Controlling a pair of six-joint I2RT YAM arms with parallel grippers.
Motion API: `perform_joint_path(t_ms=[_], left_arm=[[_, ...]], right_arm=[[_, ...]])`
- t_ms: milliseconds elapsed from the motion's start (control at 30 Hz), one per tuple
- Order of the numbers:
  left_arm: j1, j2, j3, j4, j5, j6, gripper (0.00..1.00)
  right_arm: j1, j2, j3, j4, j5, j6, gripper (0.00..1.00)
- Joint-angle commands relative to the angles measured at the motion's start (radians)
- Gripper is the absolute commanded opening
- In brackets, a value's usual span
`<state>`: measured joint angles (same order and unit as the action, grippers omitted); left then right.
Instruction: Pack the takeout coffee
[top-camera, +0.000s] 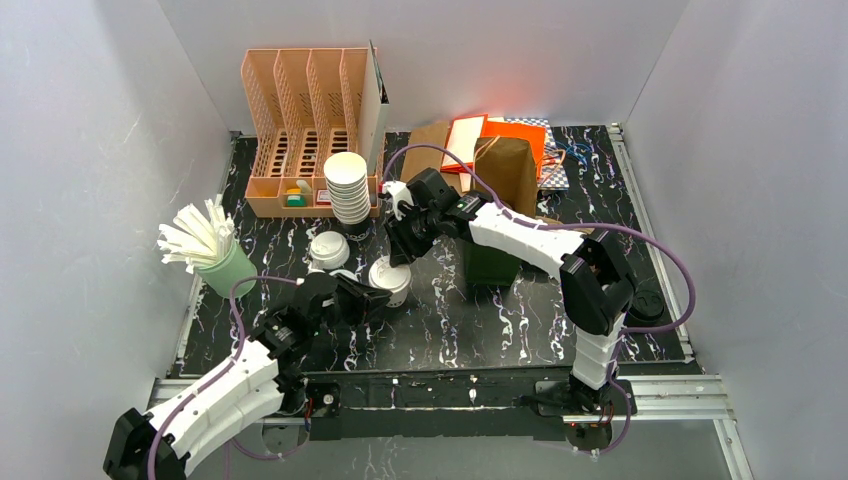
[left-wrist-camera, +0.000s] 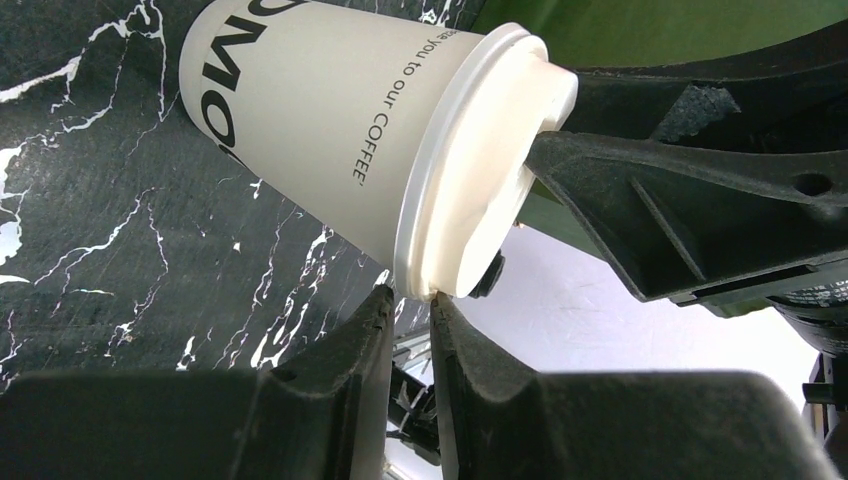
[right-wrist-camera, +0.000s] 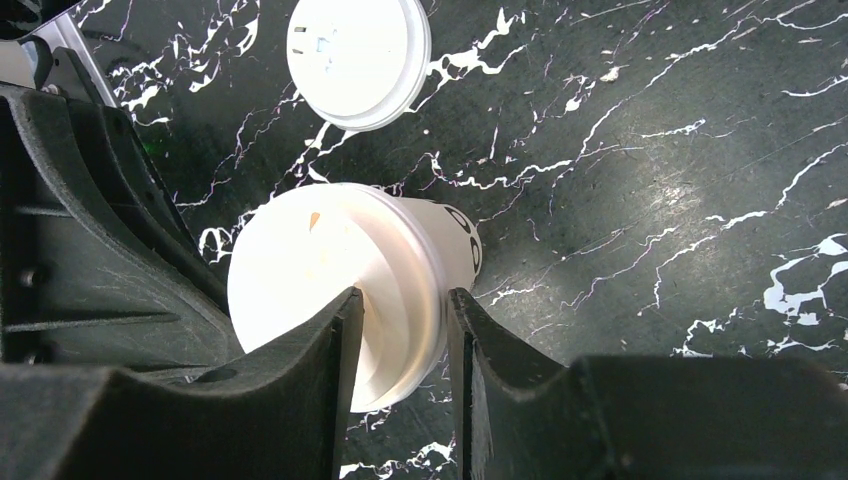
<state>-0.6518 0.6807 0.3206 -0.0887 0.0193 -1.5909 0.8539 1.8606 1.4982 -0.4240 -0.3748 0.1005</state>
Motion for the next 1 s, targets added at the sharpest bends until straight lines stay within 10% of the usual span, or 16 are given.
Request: perform_joint_path(t_ms=[0, 533, 967], left_arm=[[0.015, -0.012, -0.057, -0.072, -0.022, -0.019, 0.18], [0.025, 0.008, -0.136, 0.02, 0.035, -0.044, 0.17], [0.03, 0.173, 0.318, -0.448, -0.005, 0.269, 0.45]], right_arm=[[0.011, 0.021, 0.038, -0.034, -0.02, -0.013, 0.44], [0.011, 0.03, 0.049, -0.046, -0.016, -0.012, 0.44], [0.011, -0.008, 0.151, -0.125, 0.058, 0.036, 0.47]])
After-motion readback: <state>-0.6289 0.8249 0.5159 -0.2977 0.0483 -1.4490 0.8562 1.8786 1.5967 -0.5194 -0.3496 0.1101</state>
